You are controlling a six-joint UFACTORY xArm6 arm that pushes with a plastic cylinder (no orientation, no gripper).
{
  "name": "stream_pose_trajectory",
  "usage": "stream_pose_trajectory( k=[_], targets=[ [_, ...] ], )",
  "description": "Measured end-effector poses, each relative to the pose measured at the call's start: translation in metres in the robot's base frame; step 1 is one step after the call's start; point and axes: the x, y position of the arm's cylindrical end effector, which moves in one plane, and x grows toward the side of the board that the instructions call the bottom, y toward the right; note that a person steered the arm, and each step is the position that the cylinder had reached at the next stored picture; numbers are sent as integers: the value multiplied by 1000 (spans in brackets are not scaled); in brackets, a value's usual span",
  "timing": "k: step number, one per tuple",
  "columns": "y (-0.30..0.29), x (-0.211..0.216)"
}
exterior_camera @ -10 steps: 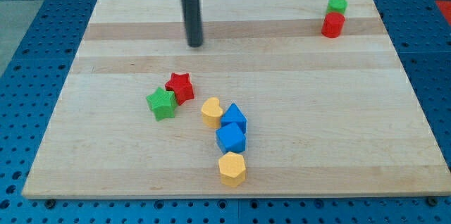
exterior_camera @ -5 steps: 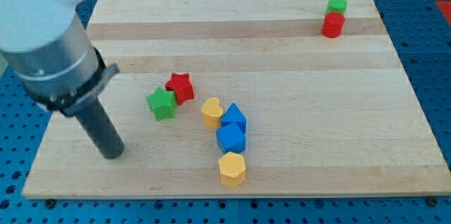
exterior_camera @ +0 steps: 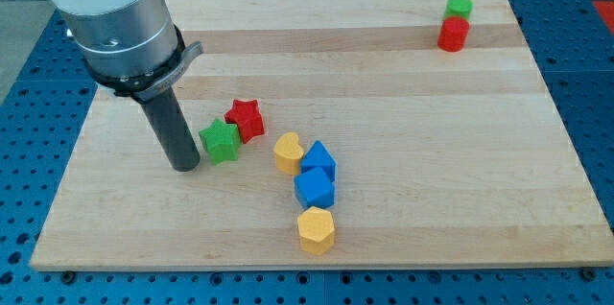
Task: Move the red and green stars to the top of the yellow heart
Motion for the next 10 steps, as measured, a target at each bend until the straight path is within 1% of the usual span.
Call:
stream_pose_trajectory(
  k=[1, 4, 5, 6, 7, 8, 9, 10],
  targets=[
    [8, -13],
    [65, -126],
    [71, -143],
    [36, -142],
    [-12, -117],
    [-23, -78],
    [2, -39],
    [13, -42]
  ],
)
